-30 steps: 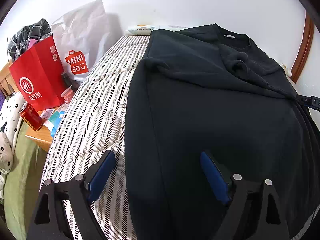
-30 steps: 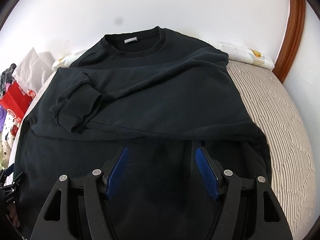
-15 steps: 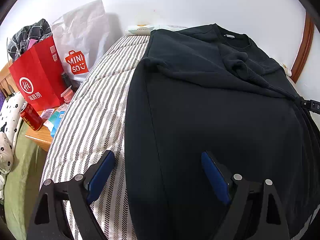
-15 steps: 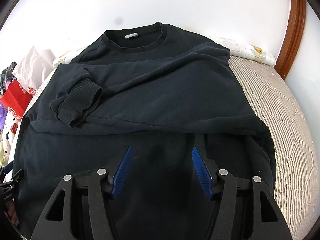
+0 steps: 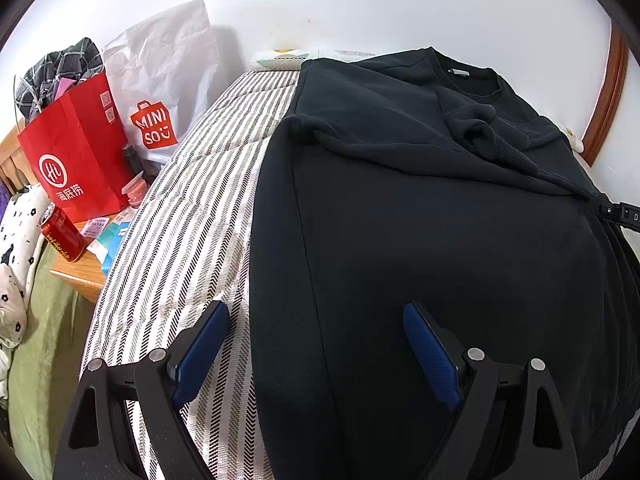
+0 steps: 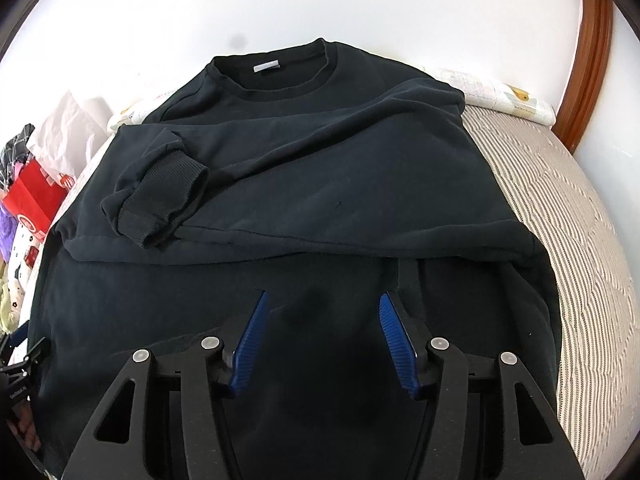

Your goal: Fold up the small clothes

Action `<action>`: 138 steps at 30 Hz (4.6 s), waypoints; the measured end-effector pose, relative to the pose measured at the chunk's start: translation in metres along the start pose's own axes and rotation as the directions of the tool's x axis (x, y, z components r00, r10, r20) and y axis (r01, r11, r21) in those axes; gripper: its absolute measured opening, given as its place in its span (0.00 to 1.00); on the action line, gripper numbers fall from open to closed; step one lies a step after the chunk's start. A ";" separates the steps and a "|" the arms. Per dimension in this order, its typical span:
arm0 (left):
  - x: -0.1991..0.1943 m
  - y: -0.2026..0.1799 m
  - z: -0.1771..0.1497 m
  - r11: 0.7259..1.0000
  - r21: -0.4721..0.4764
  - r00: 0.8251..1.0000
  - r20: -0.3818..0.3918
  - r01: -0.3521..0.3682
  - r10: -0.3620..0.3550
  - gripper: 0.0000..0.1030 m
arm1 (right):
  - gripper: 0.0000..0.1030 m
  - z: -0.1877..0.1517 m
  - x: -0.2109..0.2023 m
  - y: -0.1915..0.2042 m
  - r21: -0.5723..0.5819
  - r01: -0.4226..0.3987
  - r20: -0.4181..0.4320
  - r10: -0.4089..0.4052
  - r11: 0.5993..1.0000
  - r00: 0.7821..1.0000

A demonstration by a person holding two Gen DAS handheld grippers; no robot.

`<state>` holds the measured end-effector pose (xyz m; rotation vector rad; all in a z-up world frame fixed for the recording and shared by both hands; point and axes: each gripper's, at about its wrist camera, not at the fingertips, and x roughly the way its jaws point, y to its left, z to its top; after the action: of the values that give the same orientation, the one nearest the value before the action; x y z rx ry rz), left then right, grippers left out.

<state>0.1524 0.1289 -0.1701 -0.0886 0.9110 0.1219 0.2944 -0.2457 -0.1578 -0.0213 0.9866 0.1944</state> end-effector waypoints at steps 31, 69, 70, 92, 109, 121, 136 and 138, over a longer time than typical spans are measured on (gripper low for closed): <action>0.042 -0.204 0.124 0.950 0.300 0.992 0.061 0.086 -0.110 0.80 | 0.55 -0.019 -0.074 -0.144 0.146 0.054 0.145 -0.076 0.988 0.987; 0.066 0.008 0.161 0.989 -0.149 1.000 0.022 0.003 0.000 0.15 | 0.55 0.056 0.009 -0.107 0.087 0.073 0.108 -0.083 0.993 0.991; 0.067 0.010 0.158 0.989 -0.149 1.000 0.017 0.005 -0.002 0.15 | 0.55 0.057 0.017 -0.109 0.097 0.083 0.092 -0.092 0.992 0.991; -0.003 0.008 0.050 0.995 -0.095 1.000 -0.015 0.021 -0.022 0.38 | 0.66 -0.088 -0.048 -0.146 0.198 0.043 -0.038 -0.036 0.979 0.999; -0.054 0.005 -0.061 0.997 -0.071 0.998 -0.033 0.042 -0.044 0.53 | 0.47 -0.148 -0.076 -0.103 0.136 -0.017 0.044 0.011 0.991 0.999; -0.081 -0.012 -0.078 0.999 -0.023 0.999 0.003 0.036 -0.036 0.08 | 0.09 -0.161 -0.114 -0.132 0.191 -0.106 0.127 0.082 0.976 0.989; -0.156 -0.010 -0.055 0.984 -0.019 0.969 0.178 0.175 -0.169 0.08 | 0.09 -0.157 -0.192 -0.147 0.174 -0.164 0.276 0.112 0.971 0.955; -0.160 -0.010 -0.044 0.984 -0.029 0.963 0.212 0.178 -0.168 0.08 | 0.09 -0.142 -0.197 -0.144 0.168 -0.166 0.302 0.109 0.972 0.947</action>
<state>0.0225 0.1027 -0.0695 -0.1961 0.6873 -0.0103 0.0966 -0.4323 -0.0829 0.2481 0.7084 0.2235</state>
